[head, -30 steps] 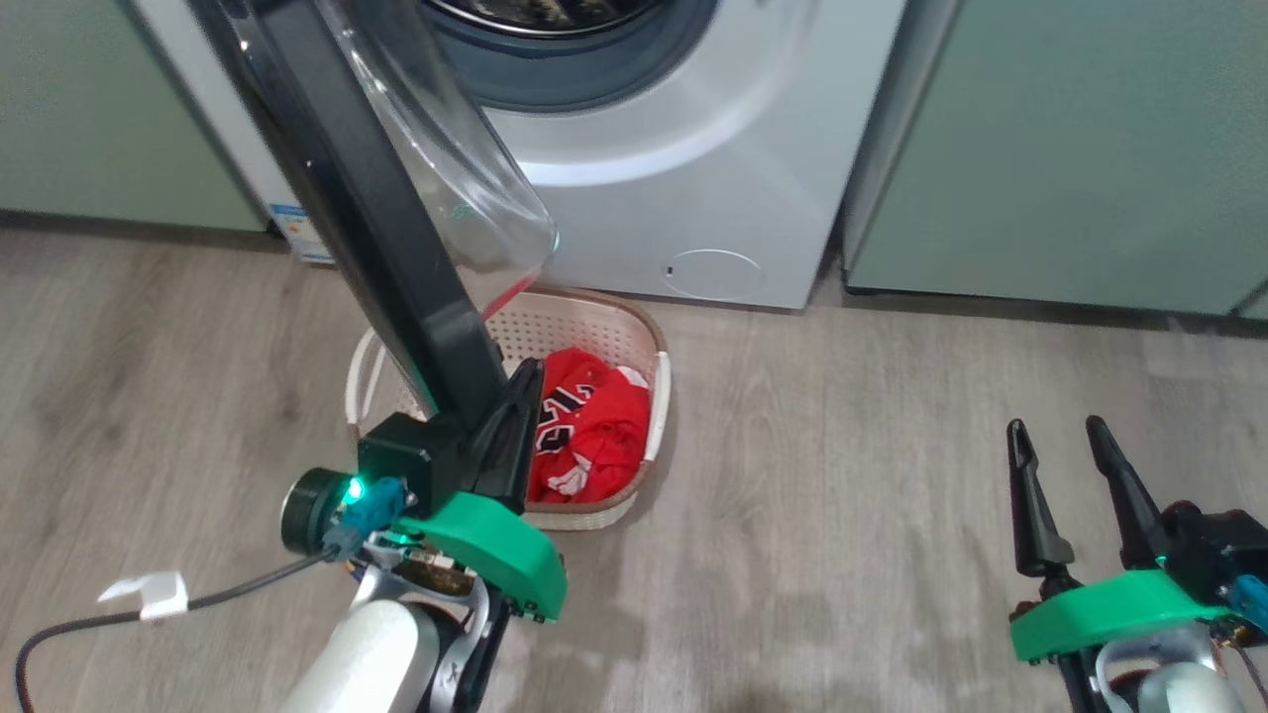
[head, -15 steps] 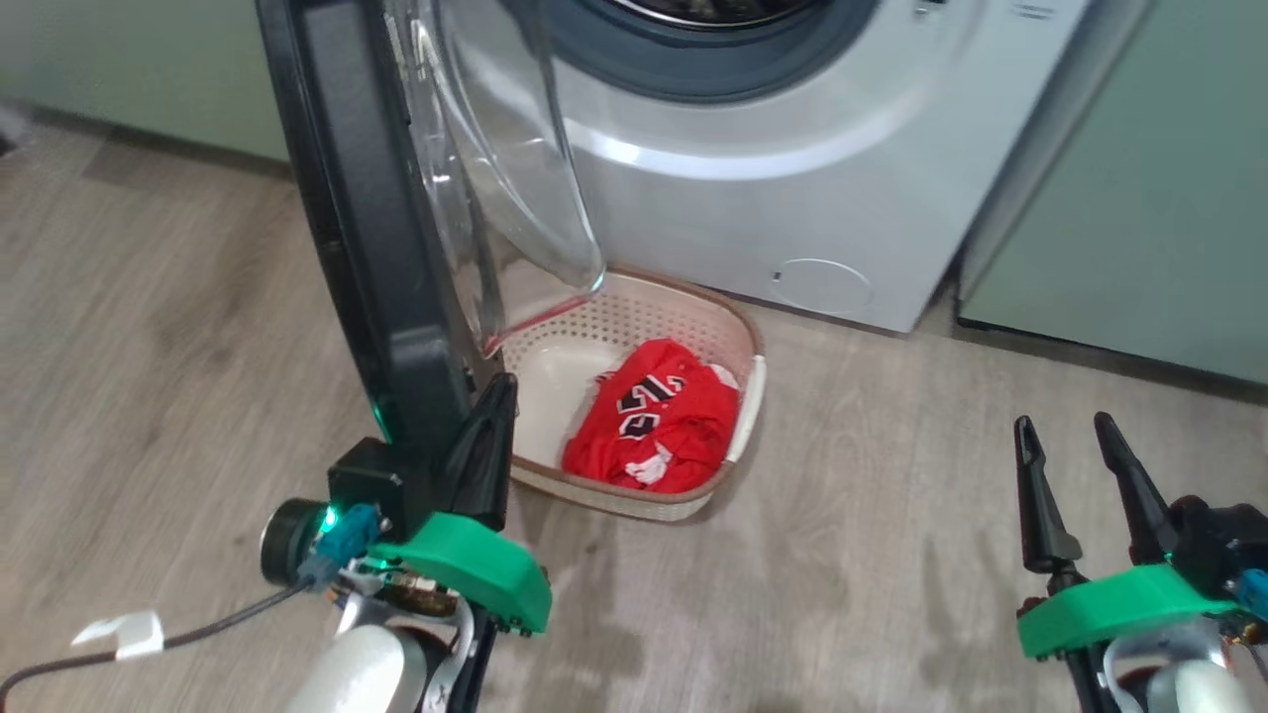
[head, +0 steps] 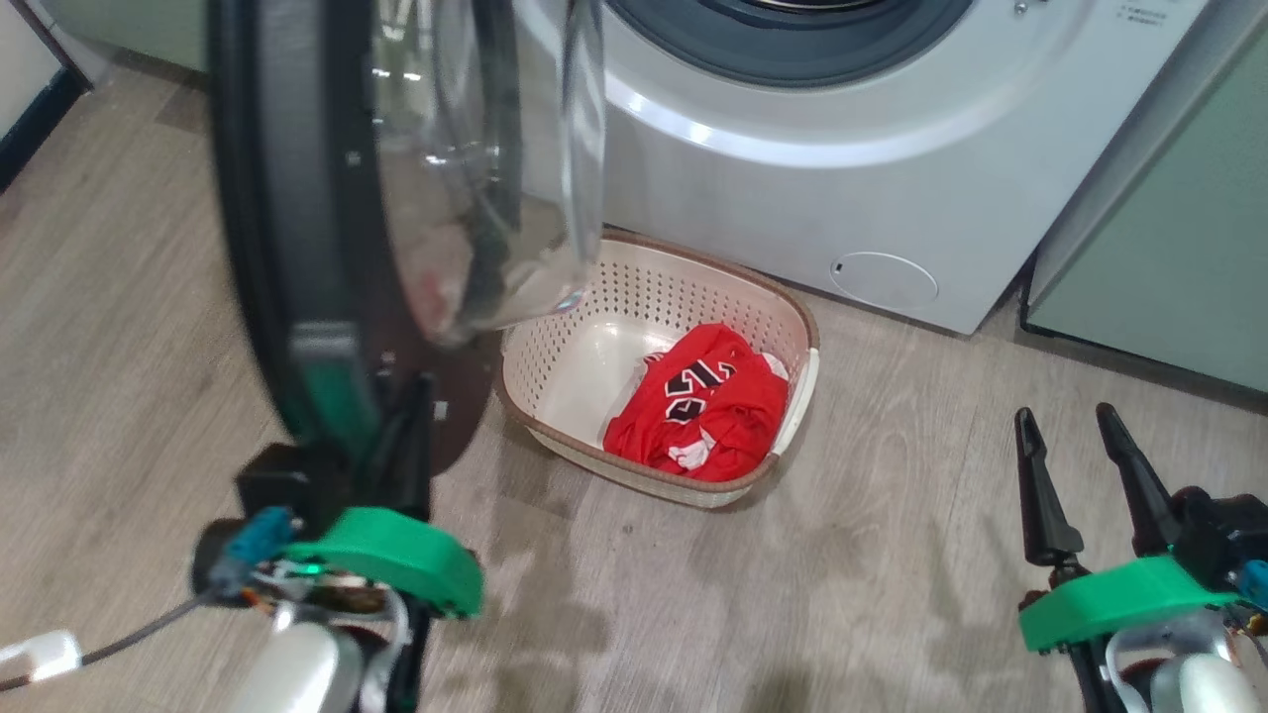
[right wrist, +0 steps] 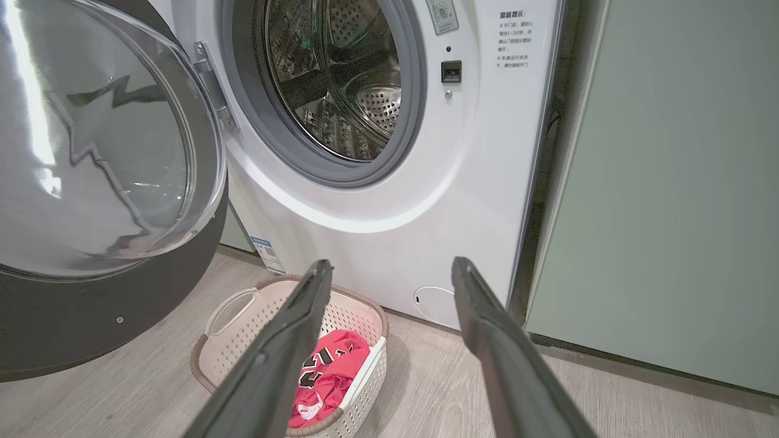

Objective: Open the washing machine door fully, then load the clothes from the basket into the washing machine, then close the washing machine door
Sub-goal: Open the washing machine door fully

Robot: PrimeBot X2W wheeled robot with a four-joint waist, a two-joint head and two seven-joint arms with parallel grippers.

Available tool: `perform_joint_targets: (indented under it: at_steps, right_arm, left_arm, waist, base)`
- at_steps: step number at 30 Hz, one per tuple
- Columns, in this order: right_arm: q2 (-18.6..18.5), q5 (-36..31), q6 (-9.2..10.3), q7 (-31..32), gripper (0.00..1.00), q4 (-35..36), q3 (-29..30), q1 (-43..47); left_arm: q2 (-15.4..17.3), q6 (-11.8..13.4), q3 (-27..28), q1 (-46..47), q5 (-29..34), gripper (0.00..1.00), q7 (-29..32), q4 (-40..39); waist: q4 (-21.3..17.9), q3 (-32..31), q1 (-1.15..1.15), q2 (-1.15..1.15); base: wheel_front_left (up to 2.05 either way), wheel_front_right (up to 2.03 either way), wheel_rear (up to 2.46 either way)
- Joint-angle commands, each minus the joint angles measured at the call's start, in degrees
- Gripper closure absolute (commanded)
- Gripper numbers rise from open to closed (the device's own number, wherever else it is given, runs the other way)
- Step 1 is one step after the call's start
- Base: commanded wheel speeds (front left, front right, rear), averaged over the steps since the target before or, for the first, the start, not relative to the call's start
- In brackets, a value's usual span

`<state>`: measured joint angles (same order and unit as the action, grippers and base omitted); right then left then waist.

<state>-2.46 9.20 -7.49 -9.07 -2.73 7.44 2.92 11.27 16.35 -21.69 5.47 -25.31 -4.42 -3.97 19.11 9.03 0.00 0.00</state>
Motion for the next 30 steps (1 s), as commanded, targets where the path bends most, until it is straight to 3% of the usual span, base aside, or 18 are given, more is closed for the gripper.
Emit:
perform_joint_targets:
  at_steps: [1,8,17,30]
  right_arm:
    - [-0.42,-0.29,0.00,-0.01,0.00,2.16,-1.28,-2.28]
    - [-0.42,-0.30,0.00,0.23,0.00,2.46,-0.96,-2.77]
    - [-0.42,-1.12,0.00,0.97,0.00,3.80,-0.60,-3.94]
    - [-0.42,-2.30,0.00,2.24,0.00,5.87,-0.34,-5.23]
  left_arm:
    - [1.68,0.78,3.67,1.44,-0.15,1.00,-0.91,-1.20]
    - [3.87,2.66,10.44,1.52,-2.26,1.00,-3.49,0.51]
    - [6.81,3.10,19.48,3.78,-5.94,1.00,-7.16,3.65]
    - [11.16,-1.02,30.83,10.02,-11.00,1.00,-10.08,12.85]
  waist:
    - [-0.28,0.29,0.00,0.00]
    - [-1.79,1.75,0.00,0.00]
    - [-3.18,4.50,0.00,0.00]
    - [-4.02,8.07,0.00,0.00]
  base:
    - [0.00,0.00,0.00]
    - [0.00,0.00,0.00]
    - [0.00,0.00,0.00]
    - [0.00,0.00,0.00]
